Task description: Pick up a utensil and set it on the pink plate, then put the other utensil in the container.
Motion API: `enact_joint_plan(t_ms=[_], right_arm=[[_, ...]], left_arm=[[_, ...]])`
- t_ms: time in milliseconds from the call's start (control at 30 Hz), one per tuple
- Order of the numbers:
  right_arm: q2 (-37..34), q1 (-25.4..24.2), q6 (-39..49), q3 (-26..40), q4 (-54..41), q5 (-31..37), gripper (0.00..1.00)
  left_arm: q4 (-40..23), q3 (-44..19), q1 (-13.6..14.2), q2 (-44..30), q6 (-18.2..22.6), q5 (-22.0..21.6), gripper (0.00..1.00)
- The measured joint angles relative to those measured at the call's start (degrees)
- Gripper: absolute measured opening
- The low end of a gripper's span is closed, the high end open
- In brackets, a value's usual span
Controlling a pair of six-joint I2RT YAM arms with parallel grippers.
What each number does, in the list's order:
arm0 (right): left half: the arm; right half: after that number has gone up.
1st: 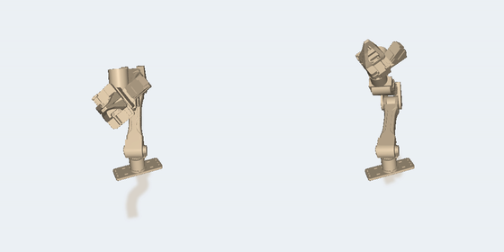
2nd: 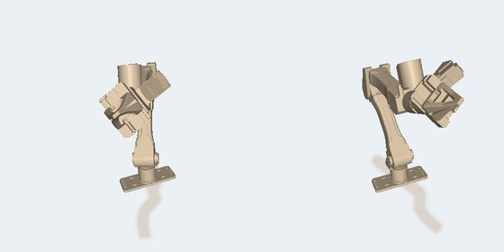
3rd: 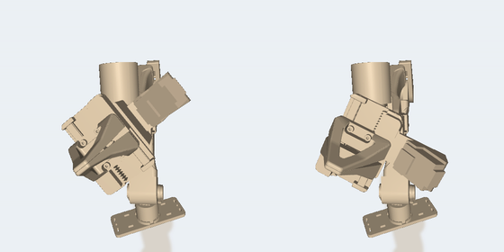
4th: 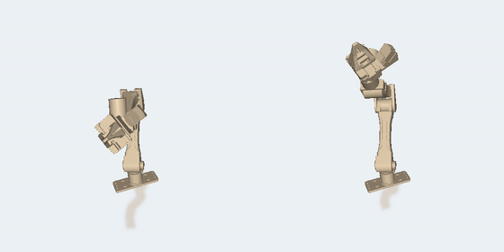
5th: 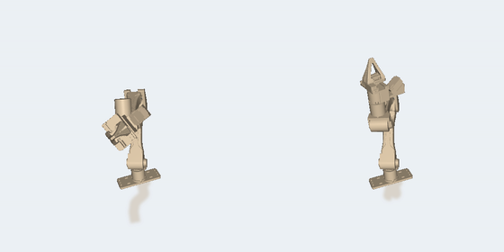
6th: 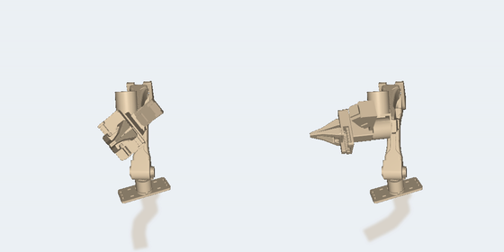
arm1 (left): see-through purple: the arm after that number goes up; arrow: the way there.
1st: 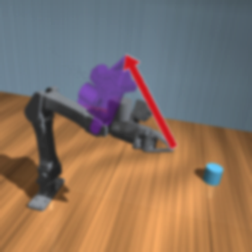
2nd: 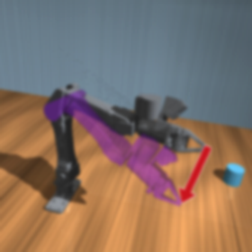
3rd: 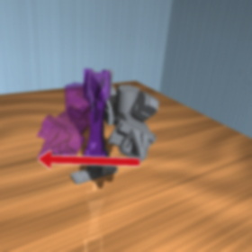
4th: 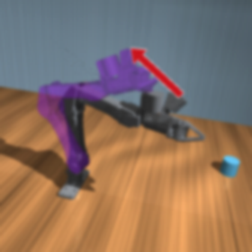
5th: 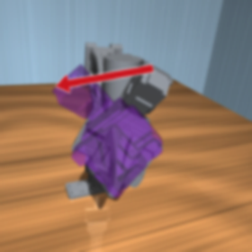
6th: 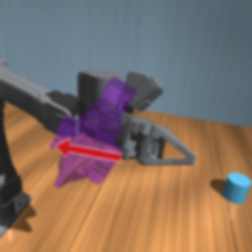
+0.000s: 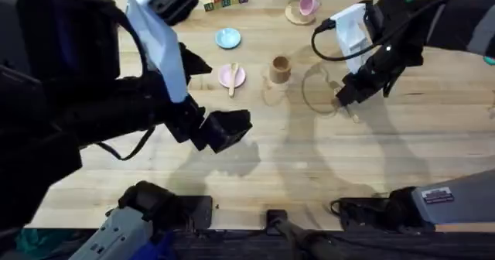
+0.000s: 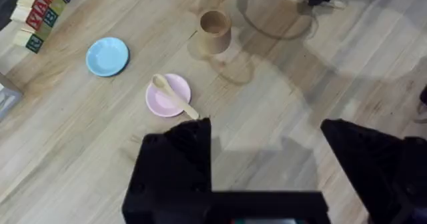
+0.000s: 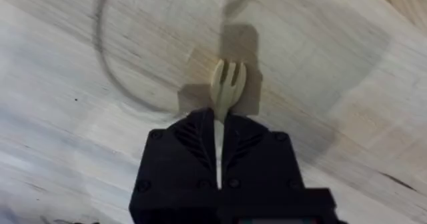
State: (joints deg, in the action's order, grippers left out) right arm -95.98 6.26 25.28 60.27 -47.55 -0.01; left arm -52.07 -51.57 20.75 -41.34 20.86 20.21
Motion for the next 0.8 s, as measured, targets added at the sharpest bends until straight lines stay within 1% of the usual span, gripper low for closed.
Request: enact_joint_plan(t_ms=[100, 233, 467, 600, 800], right_arm=[[-0.2, 0.0, 0.0, 0.6, -1.0, 0.0, 0.031], [-1.5, 0.0, 0.0, 2.7, -4.8, 0.0, 0.032], [-1.0, 0.0, 0.0, 11.6, -8.9, 0.0, 0.032], [2.2, 0.0, 0.0, 13.9, -9.7, 0.0, 0.032], [9.3, 0.0, 0.0, 14.1, -9.9, -0.9, 0.032]], left_arm=[[0.0, 0.0, 0.0, 0.0, 0.0, 0.0, 0.994], [0.0, 0.0, 0.0, 0.0, 0.0, 0.0, 0.994], [0.0, 0.0, 0.0, 0.0, 0.0, 0.0, 0.995], [0.0, 0.0, 0.0, 0.0, 0.0, 0.0, 0.994], [0.0, 0.0, 0.0, 0.0, 0.0, 0.0, 0.995]])
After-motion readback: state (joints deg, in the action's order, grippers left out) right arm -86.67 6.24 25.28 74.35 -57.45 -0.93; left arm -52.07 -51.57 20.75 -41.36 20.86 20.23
